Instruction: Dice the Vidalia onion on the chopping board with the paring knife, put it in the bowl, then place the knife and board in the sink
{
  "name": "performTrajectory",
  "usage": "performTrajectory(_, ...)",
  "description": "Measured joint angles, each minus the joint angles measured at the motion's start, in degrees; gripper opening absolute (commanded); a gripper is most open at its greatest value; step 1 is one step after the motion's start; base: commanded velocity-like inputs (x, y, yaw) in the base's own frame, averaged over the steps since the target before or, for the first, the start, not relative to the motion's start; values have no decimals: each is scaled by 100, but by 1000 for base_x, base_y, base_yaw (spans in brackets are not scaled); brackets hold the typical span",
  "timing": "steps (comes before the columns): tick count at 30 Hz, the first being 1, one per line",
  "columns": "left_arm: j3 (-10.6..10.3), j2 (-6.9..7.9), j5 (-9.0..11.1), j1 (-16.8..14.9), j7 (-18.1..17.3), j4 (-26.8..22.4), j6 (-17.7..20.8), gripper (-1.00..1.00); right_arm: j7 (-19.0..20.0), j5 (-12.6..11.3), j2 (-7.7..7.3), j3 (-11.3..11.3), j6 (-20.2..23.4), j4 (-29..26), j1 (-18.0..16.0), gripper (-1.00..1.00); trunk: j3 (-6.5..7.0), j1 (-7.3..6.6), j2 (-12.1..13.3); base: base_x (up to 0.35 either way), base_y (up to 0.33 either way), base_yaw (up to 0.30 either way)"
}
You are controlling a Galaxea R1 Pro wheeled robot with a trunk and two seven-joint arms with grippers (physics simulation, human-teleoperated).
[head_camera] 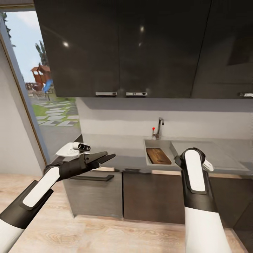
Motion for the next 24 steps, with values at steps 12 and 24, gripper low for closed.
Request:
performTrajectory(12,186,5,-15,0,6,31,-1,100,25,-1072,0,-3,1295,3,65,100,0,0,-1,-343,0,0)
performTrajectory(24,189,30,-49,0,94,203,-27,100,1734,-1881,-310,-2,1575,245,946,100,0,0,1,-343,0,0)
